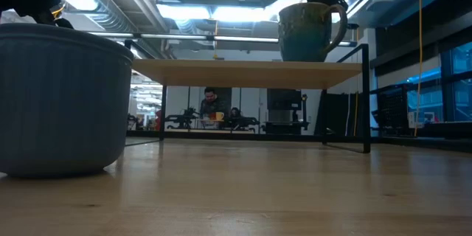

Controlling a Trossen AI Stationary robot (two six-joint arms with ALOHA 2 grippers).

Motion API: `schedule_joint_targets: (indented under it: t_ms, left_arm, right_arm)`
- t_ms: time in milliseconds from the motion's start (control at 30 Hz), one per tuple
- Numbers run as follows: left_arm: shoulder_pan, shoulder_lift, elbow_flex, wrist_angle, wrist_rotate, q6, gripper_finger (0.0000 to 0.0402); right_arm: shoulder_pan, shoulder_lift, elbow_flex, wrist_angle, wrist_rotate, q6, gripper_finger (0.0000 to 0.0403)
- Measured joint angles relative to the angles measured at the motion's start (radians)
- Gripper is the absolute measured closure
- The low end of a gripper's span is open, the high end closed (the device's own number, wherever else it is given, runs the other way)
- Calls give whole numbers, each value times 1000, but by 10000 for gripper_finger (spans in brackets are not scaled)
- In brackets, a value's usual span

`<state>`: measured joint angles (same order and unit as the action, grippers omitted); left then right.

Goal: Stack small to large cups/mugs on shelf
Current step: Put the gold mug on the shelf

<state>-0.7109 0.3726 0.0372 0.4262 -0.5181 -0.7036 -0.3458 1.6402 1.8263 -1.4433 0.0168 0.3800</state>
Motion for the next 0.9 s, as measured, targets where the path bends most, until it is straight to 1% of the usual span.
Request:
schedule_joint_targets:
  t_ms: [133, 333, 900]
  left_arm:
    - [0, 0, 0, 0, -21, 0, 400]
    - [0, 0, 0, 0, -21, 0, 398]
    - [0, 0, 0, 0, -13, -1, 398]
  right_arm:
    - [-8, 0, 0, 5, -2, 0, 356]
    - [-8, 0, 0, 13, -5, 0, 349]
    - [-8, 2, 0, 42, -13, -20, 347]
